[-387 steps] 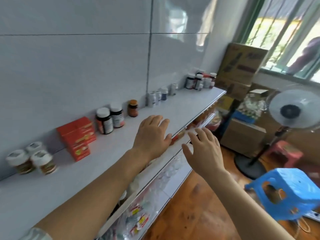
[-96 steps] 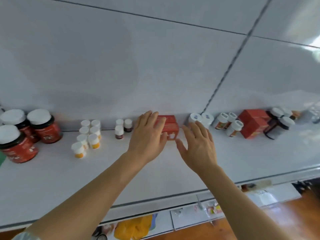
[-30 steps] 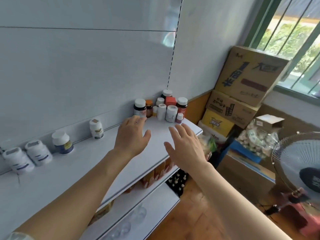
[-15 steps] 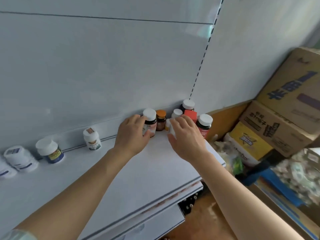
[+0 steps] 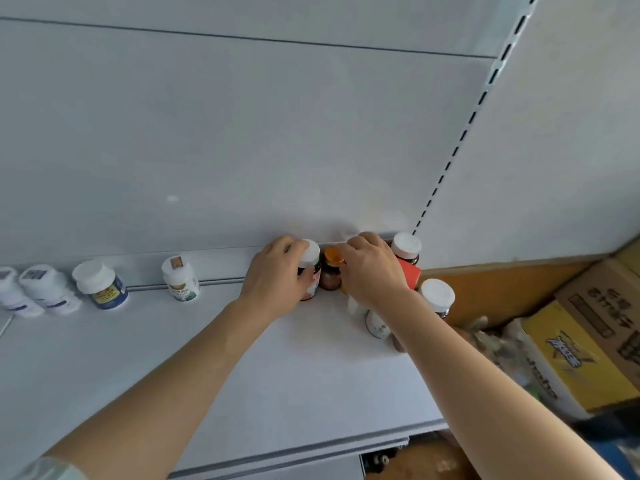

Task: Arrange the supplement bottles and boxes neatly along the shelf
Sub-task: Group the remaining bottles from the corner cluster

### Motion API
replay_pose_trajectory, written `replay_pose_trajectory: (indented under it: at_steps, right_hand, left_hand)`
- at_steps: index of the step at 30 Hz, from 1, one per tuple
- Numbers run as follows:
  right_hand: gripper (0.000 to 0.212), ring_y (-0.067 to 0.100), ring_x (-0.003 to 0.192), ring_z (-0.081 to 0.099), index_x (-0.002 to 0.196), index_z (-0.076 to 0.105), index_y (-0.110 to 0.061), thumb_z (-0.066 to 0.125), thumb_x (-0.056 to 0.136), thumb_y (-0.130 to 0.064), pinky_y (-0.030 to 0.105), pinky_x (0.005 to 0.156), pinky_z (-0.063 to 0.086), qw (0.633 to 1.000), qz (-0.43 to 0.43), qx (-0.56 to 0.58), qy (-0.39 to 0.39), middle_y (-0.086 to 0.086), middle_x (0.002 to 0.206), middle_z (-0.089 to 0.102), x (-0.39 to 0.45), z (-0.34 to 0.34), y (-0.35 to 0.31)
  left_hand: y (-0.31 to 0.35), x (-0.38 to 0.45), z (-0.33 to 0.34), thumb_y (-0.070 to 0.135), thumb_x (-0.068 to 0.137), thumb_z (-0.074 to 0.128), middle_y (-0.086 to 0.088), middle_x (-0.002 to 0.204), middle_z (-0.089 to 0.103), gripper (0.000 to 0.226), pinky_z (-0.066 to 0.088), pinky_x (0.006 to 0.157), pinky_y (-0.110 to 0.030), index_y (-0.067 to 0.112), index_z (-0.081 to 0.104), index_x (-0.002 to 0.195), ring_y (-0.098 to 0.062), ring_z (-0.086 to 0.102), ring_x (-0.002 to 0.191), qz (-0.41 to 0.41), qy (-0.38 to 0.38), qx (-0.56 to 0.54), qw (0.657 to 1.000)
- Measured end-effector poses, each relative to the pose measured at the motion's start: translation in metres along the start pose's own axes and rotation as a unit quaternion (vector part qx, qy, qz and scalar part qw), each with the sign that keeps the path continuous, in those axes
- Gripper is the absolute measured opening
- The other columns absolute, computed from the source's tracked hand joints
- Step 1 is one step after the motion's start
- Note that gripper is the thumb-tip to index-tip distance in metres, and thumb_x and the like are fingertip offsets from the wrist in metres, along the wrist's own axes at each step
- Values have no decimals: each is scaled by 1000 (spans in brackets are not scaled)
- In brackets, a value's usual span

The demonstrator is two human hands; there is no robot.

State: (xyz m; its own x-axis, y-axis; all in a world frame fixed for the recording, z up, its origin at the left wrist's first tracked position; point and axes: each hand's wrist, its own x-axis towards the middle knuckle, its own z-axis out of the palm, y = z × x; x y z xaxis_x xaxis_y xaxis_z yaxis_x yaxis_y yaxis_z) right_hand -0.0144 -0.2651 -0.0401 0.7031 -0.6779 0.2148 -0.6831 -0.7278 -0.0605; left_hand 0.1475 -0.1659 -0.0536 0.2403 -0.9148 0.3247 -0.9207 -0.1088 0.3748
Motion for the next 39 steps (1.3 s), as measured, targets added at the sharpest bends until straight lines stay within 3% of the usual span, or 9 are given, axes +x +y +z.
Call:
replay_pose_trajectory:
  at_steps: [5, 12, 16, 18, 23, 27, 31, 35, 39]
  right_hand:
    - [19, 32, 104, 52, 102, 70, -19, 55, 91, -26, 37, 85, 42, 999, -18, 13, -24, 4, 96, 68, 12, 6, 0]
    - [19, 30, 97, 56, 100, 71, -15, 60, 87, -25, 36, 71, 48, 997, -19, 69, -14, 3, 92, 70, 20, 7, -3]
    - [21, 26, 89, 58, 106, 71, -18, 64, 88, -25, 31, 66, 45, 989, -23, 144, 25, 1, 92, 69, 18, -12, -10]
    - [21, 20, 83, 60, 109, 70, -20, 66, 89, -25, 28, 66, 43, 982, -20, 183, 35, -1, 95, 67, 17, -23, -14]
    - [15, 5, 82, 65, 103, 72, -26, 68, 88, -25, 22, 75, 53, 957, -12, 287, 40, -9, 97, 67, 13, -40, -29]
    - [11, 2, 81, 66, 99, 72, -28, 69, 89, -31, 18, 71, 52, 943, 7, 329, 42, -9, 97, 69, 7, -46, -48]
    - [14, 4, 82, 66, 99, 71, -28, 69, 89, -36, 21, 72, 54, 939, 11, 343, 35, -9, 97, 69, -4, -47, -65]
    - [10, -1, 83, 64, 99, 70, -31, 69, 89, -33, 9, 69, 48, 936, 21, 350, 35, -11, 98, 69, -15, -47, -78]
    - [11, -2, 83, 63, 100, 70, -29, 69, 89, -31, 7, 69, 45, 926, 14, 376, 22, -11, 98, 69, -23, -48, -96]
  left_hand:
    - [1, 4, 3, 21, 89, 66, -10, 113, 59, 30, 48, 71, -39, 8, 60, 116, -36, 61, 94, -28, -11, -19, 999]
    - [-10, 1, -4, 26, 93, 62, 2, 121, 54, 32, 46, 73, -34, 19, 56, 123, -23, 59, 87, -61, -26, -68, 995]
    - [-20, -3, -16, 32, 91, 64, 3, 120, 55, 30, 49, 85, -37, 21, 60, 118, -21, 59, 100, -93, -4, -135, 986]
    - [-24, -5, -26, 32, 90, 66, 3, 118, 56, 28, 48, 90, -35, 22, 62, 117, -18, 59, 104, -103, 20, -172, 980]
    - [-32, -14, -53, 33, 90, 68, 8, 111, 57, 27, 50, 92, -32, 23, 65, 115, -14, 59, 102, -96, 56, -227, 968]
    - [-39, -25, -68, 38, 91, 66, 10, 112, 61, 25, 51, 91, -31, 28, 68, 113, -11, 61, 101, -106, 71, -268, 955]
    - [-44, -39, -77, 39, 90, 67, 12, 112, 63, 20, 50, 85, -20, 33, 69, 109, -5, 62, 97, -127, 72, -308, 940]
    - [-49, -53, -81, 40, 89, 68, 12, 113, 64, 17, 51, 85, -21, 36, 68, 105, -2, 62, 96, -139, 65, -342, 927]
    - [-54, -74, -93, 43, 87, 69, 14, 110, 66, 19, 48, 82, -21, 36, 70, 105, -2, 63, 95, -168, 69, -359, 916]
